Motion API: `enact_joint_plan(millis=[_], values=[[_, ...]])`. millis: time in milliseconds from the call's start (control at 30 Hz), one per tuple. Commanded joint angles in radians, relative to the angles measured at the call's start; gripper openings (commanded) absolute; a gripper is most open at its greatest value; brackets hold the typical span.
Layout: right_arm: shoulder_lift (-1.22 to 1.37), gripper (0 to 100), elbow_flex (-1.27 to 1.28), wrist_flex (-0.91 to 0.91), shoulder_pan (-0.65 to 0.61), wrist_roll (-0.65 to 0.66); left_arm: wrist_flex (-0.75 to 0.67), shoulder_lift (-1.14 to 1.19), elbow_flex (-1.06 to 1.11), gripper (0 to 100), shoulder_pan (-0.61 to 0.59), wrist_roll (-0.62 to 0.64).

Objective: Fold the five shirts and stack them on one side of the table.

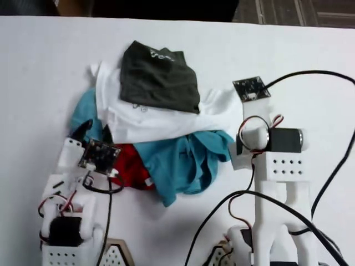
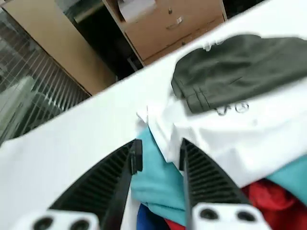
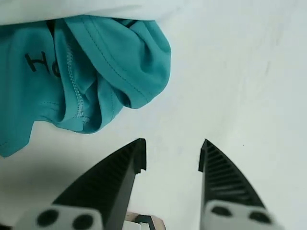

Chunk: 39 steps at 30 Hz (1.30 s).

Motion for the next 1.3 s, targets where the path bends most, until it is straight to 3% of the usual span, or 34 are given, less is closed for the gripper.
enact_joint_plan(millis=[0, 200, 367, 567, 767, 967, 1100, 1267], values=[[0.005, 18.8, 0.040, -0.047, -0.002, 0.008, -0.048, 0.184, -0.160, 17, -0.003, 0.015], [0.005, 18.8, 0.075, -0.056, -0.002, 0.008, -0.069, 0.855, -0.662, 18, 0.021, 0.110], [0.005, 18.8, 0.074, -0.051, -0.002, 0.008, 0.204, 1.410, -1.144, 18, 0.117, 0.115], [0.005, 18.8, 0.074, -0.048, -0.002, 0.008, 0.520, 1.923, -1.649, 18, 0.199, 0.115], [0.005, 18.7, 0.074, -0.048, -0.004, 0.011, 0.779, 2.302, -2.138, 18, 0.199, 0.109], [0.005, 18.7, 0.074, -0.045, -0.002, 0.115, 1.003, 2.550, -2.646, 24, 0.175, 0.057], [0.005, 18.7, 0.074, -0.045, -0.002, 0.118, 1.026, 2.611, -2.760, 24, 0.147, 0.058], [0.005, 18.7, 0.074, -0.045, -0.002, 0.118, 1.020, 2.621, -2.598, 24, 0.147, 0.029]])
